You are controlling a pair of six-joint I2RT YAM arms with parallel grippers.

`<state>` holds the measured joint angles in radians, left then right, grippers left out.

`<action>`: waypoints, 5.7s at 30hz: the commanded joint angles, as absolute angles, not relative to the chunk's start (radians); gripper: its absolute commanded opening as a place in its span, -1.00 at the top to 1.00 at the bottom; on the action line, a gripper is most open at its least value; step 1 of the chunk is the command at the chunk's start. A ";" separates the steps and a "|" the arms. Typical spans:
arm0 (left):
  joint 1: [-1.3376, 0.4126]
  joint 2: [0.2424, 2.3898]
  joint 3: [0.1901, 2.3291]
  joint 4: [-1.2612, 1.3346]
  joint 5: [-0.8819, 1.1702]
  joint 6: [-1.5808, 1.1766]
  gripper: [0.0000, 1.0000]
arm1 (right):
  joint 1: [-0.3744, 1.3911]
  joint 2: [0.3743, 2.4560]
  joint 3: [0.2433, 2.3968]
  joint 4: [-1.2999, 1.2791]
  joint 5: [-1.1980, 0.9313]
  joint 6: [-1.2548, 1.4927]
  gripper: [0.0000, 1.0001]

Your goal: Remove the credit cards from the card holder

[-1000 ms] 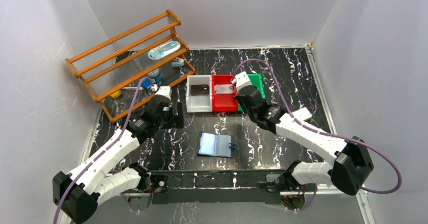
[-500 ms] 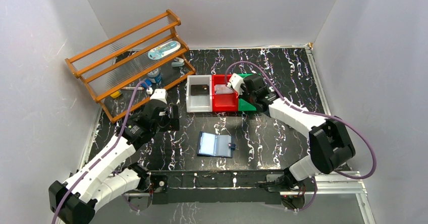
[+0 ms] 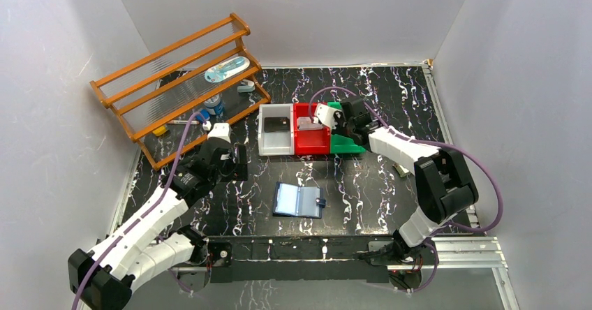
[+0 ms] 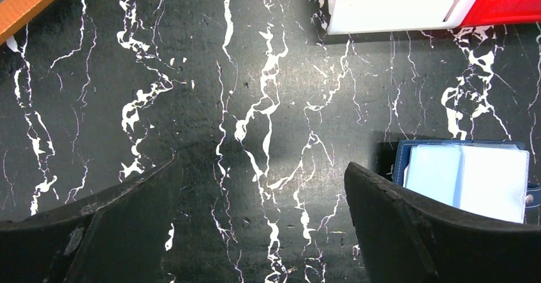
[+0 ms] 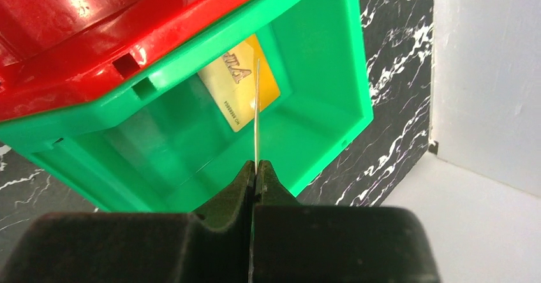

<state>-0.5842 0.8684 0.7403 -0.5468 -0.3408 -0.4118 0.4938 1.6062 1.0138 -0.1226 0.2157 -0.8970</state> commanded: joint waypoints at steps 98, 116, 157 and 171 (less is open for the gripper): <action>-0.852 1.411 0.862 -0.298 0.209 -0.508 -0.17 | 0.857 1.341 0.466 0.146 -0.060 1.070 0.19; -0.920 1.632 0.758 -0.315 -0.014 -0.633 0.15 | 0.857 1.281 0.519 0.077 -0.060 0.999 0.11; -0.934 1.516 0.738 -0.364 -0.052 -0.645 0.12 | 0.965 1.057 0.371 0.008 0.097 1.346 -0.20; -0.934 1.506 0.744 -0.373 -0.046 -0.637 0.10 | 0.969 1.111 0.322 0.163 0.208 1.383 -0.23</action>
<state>-0.9318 1.5009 0.7856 -0.2287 -0.0120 -0.6552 0.9646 1.1072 0.3626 0.0582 0.1329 1.3540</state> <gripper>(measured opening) 0.446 0.611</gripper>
